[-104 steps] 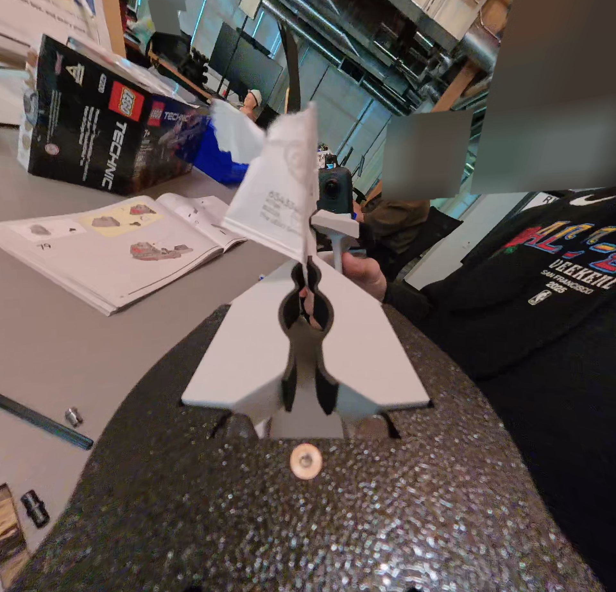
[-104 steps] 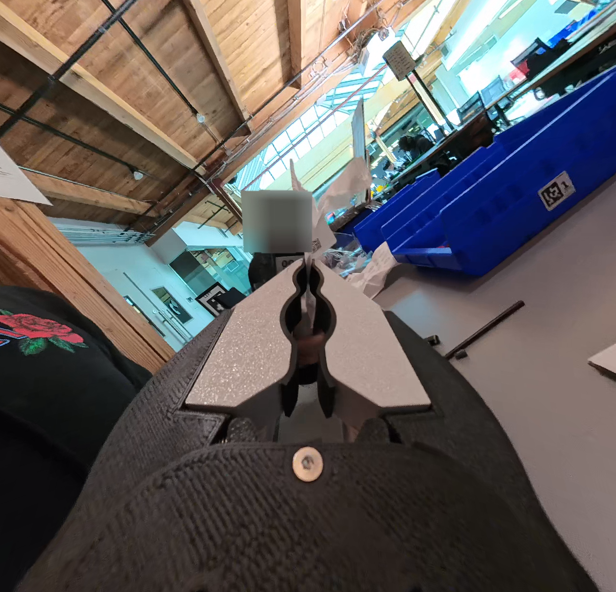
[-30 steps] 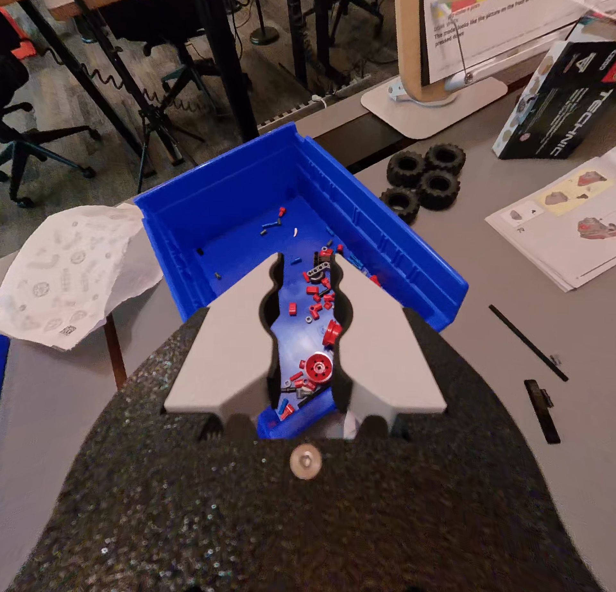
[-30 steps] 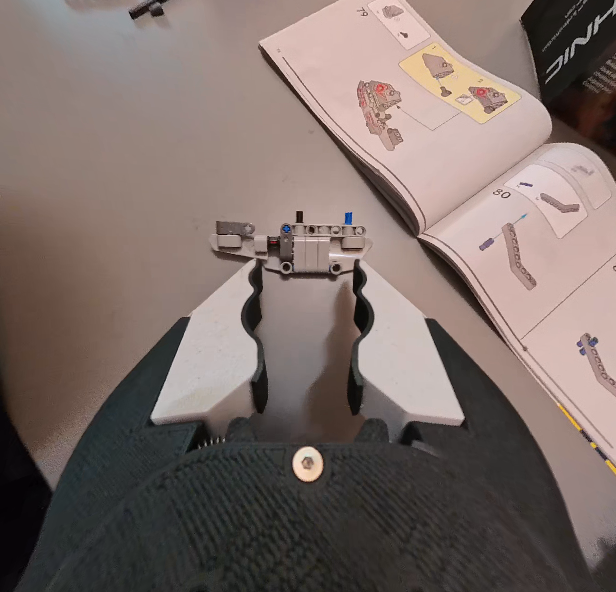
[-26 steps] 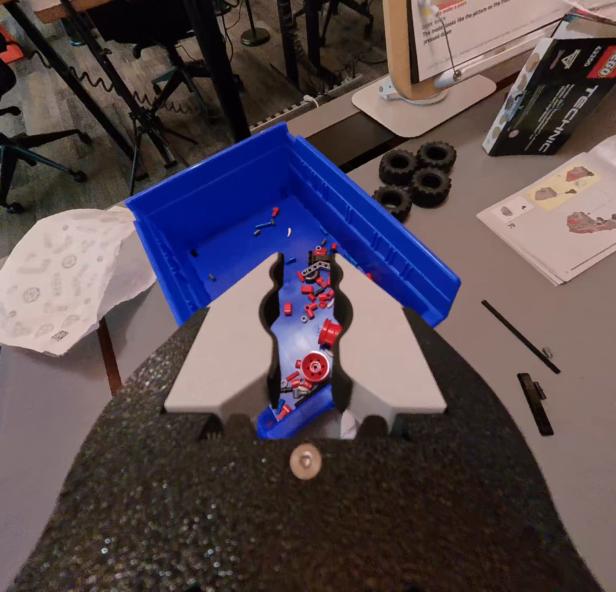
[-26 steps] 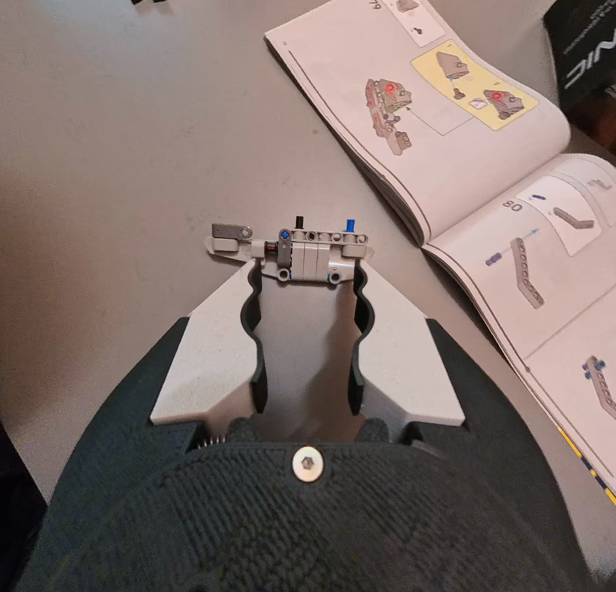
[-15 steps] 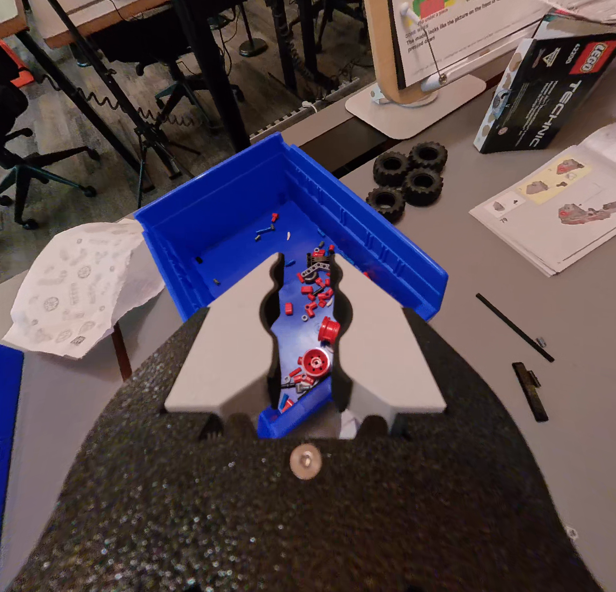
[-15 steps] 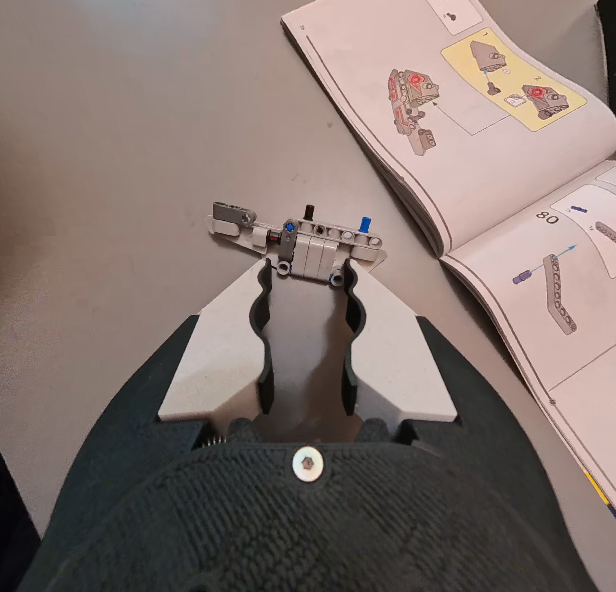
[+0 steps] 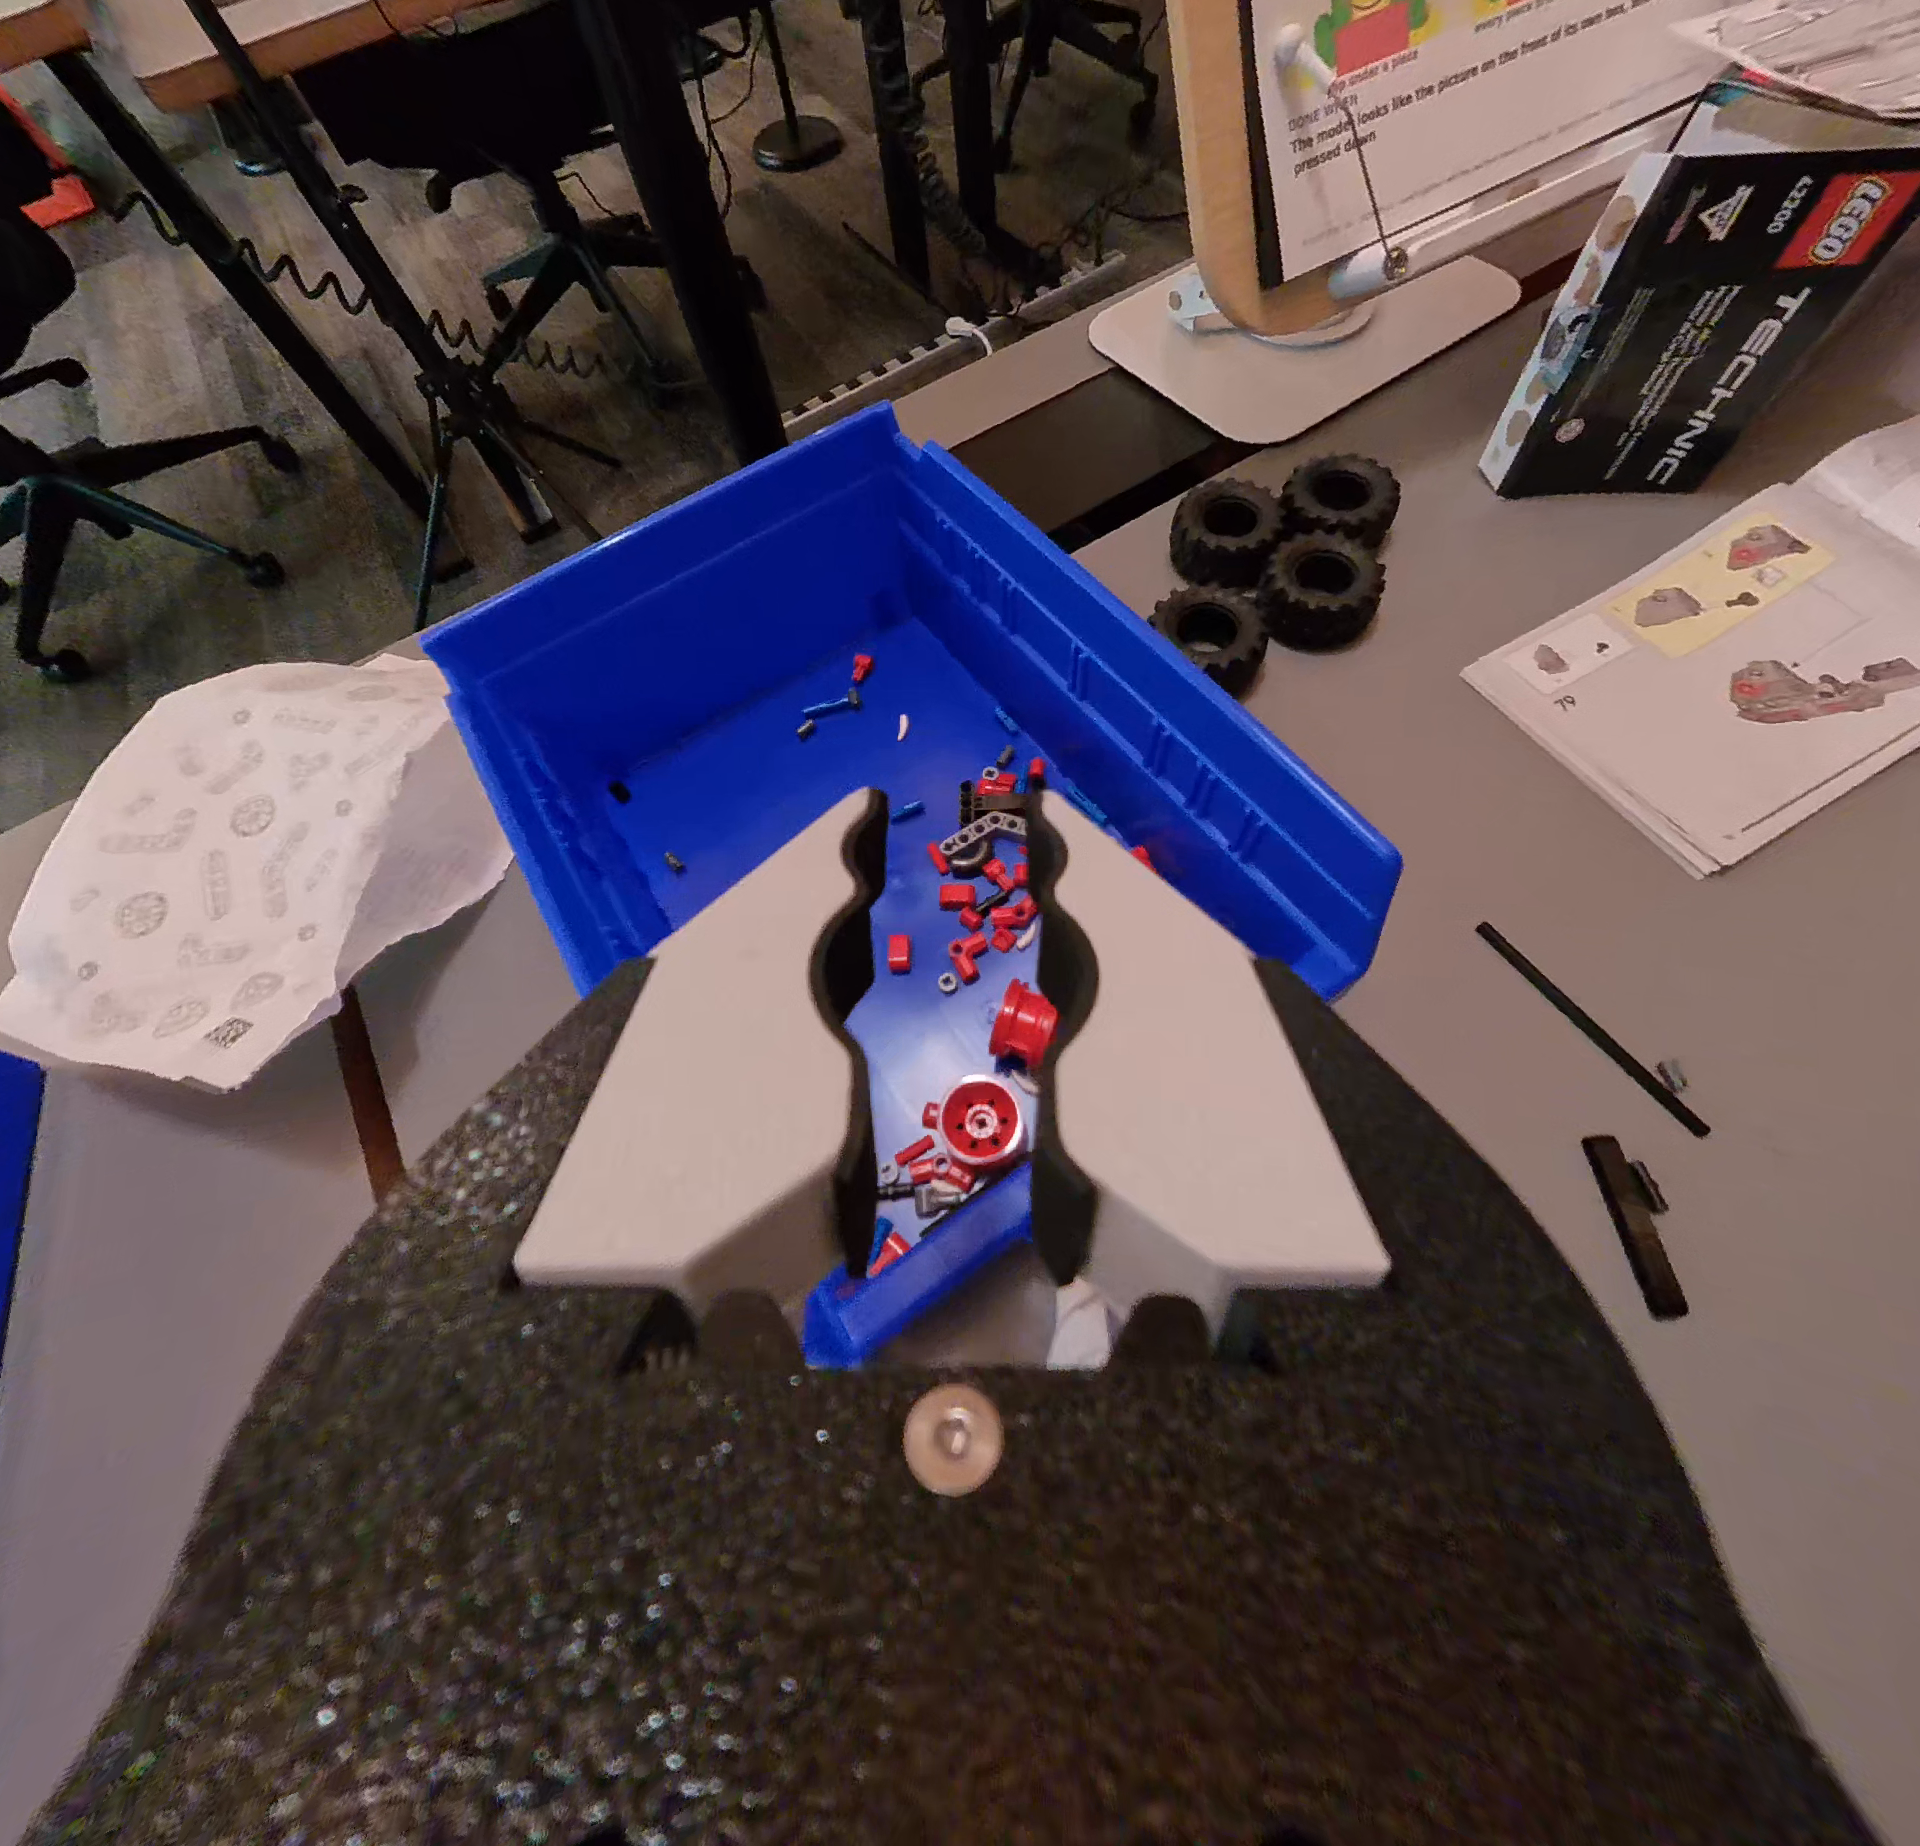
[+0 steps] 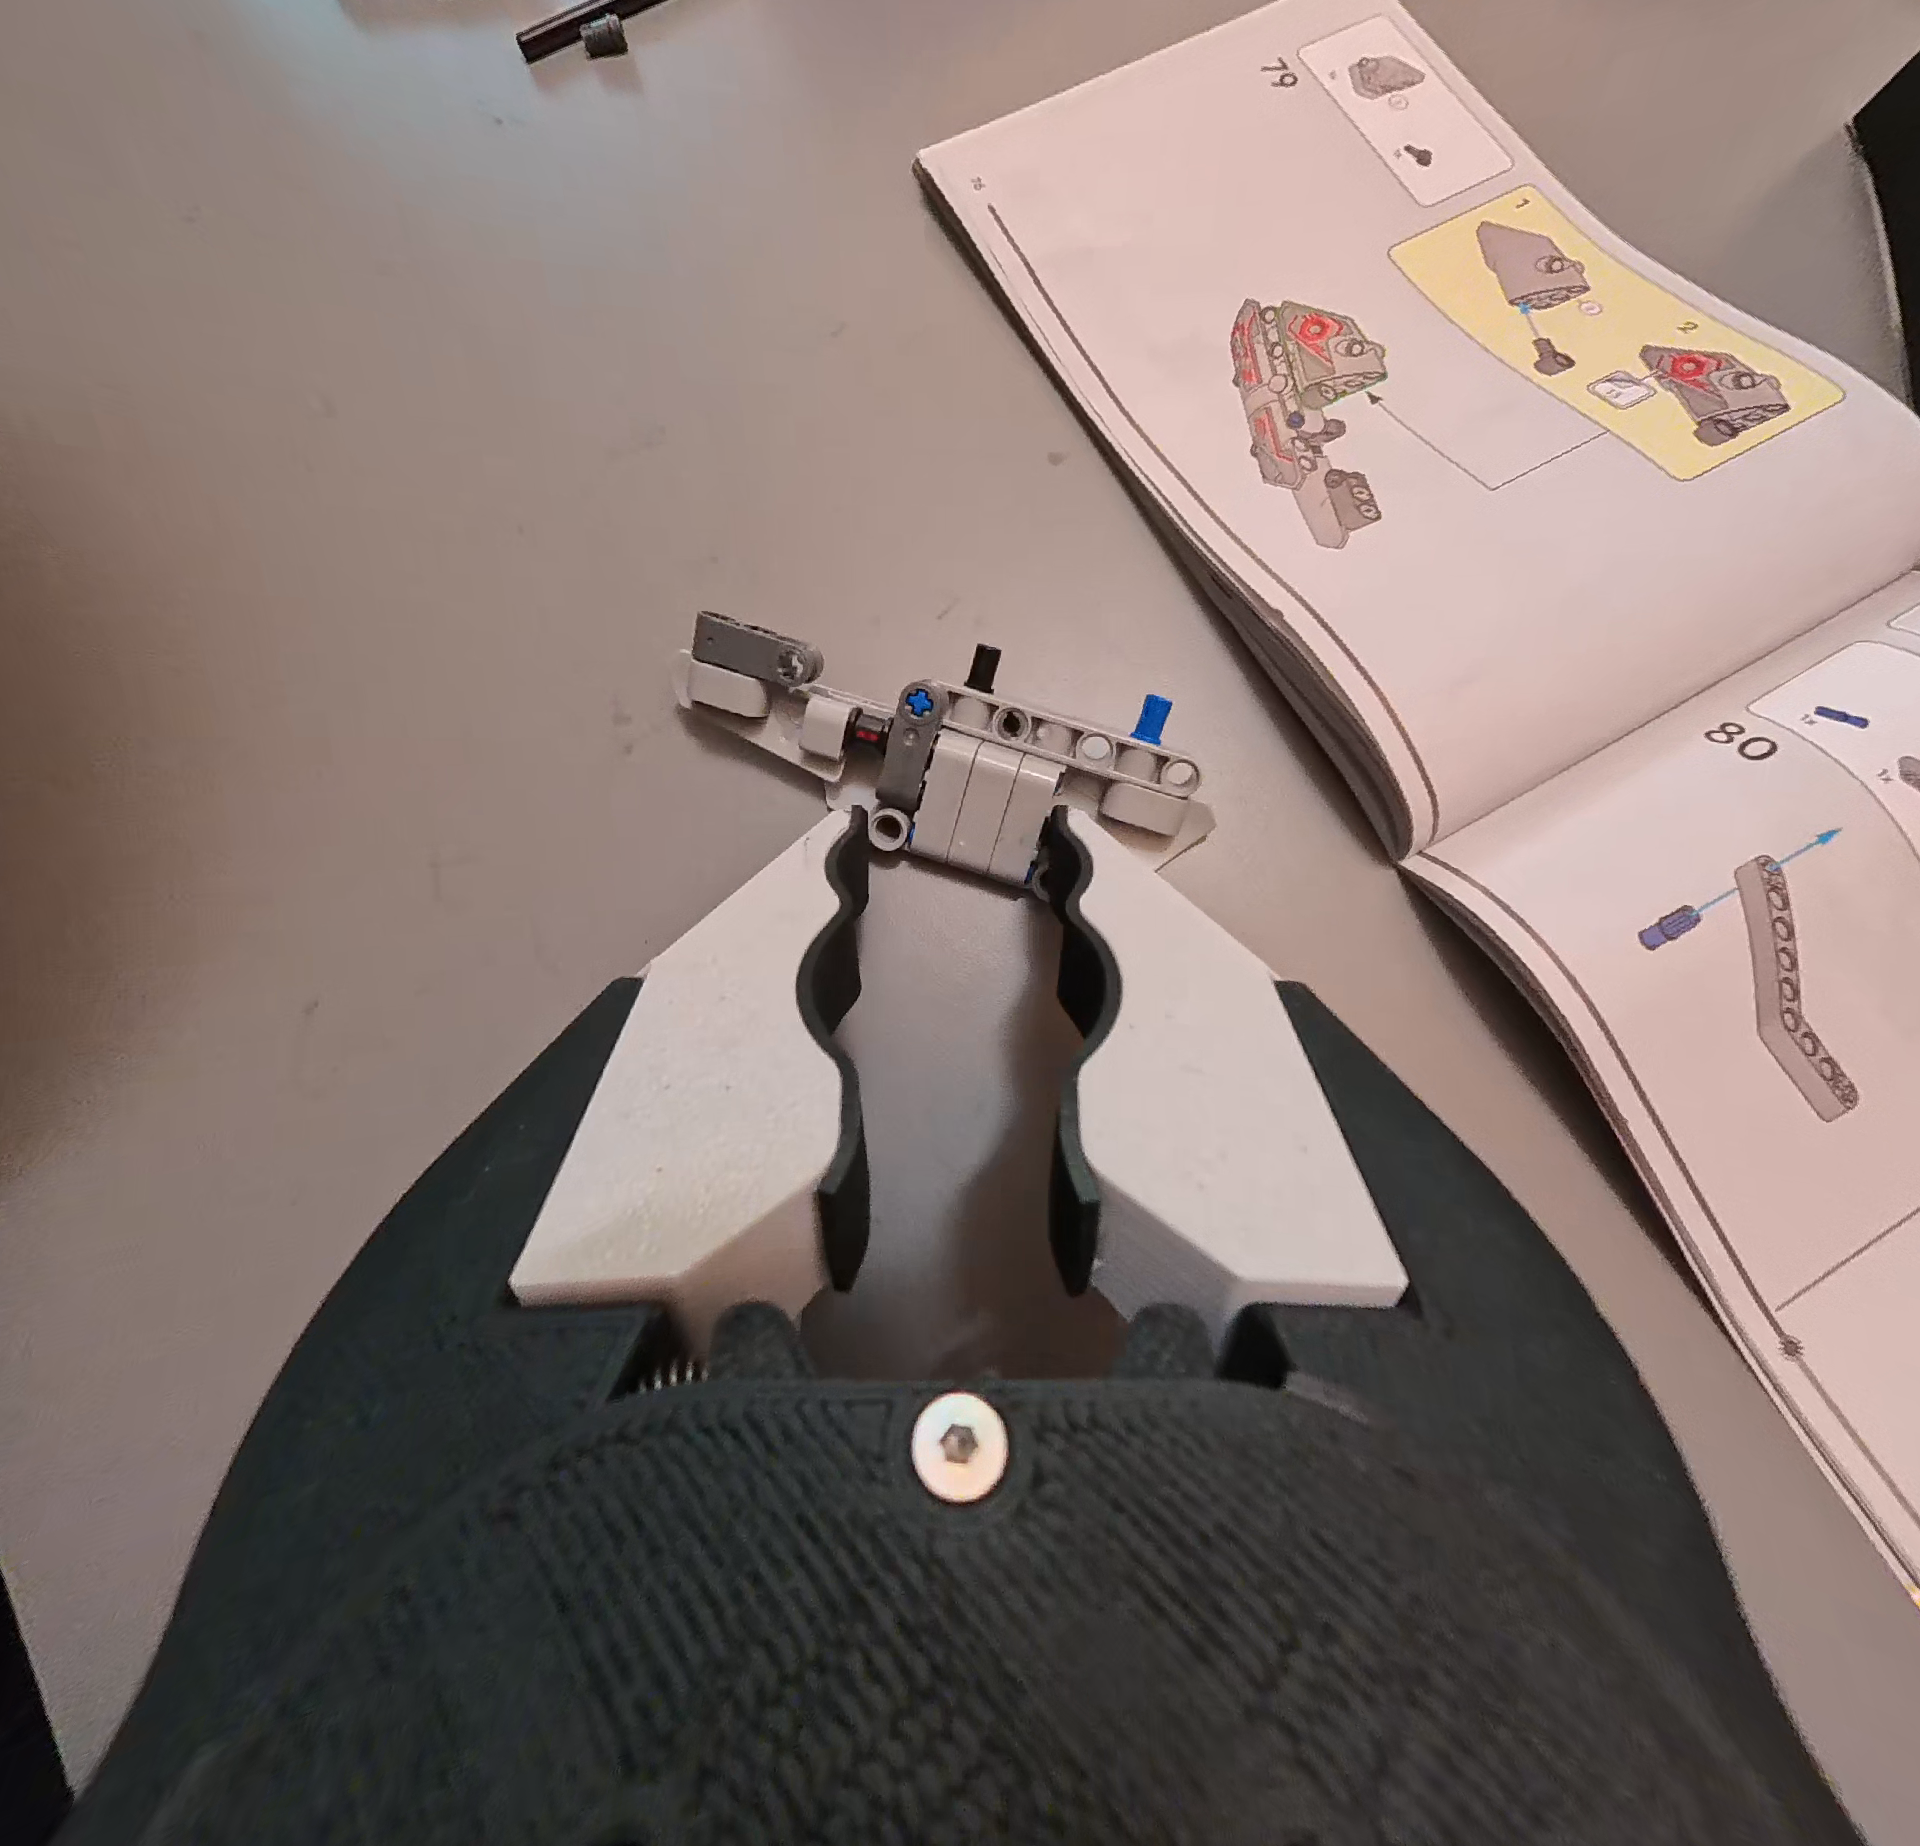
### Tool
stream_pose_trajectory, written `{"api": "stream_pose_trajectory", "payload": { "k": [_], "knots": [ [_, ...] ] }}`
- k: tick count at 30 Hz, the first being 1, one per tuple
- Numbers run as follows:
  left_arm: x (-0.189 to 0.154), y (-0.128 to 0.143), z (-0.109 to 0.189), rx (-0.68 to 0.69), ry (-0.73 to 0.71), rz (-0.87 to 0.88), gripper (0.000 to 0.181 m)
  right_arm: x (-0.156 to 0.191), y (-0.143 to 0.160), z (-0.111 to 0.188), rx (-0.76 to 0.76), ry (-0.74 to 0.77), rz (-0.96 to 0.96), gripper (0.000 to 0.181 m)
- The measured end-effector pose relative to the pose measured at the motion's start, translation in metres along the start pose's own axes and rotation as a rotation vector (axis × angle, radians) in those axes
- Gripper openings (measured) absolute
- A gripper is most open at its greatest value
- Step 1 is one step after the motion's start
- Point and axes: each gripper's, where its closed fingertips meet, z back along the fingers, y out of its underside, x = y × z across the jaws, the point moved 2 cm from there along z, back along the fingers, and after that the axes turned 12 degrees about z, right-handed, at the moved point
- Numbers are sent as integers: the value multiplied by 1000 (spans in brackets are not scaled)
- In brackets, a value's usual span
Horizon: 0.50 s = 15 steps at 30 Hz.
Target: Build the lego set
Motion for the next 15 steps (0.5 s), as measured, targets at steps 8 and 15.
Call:
{"api": "stream_pose_trajectory", "payload": {
  "k": [8, 15],
  "knots": [
    [-5, 0, -4, 5, 5, -17, 24, 2, -7, -2, -81, -22, -25, 32],
    [-6, -1, -6, 3, 7, -19, 24, -8, -67, 22, -548, -77, -124, 33]
  ]
}}
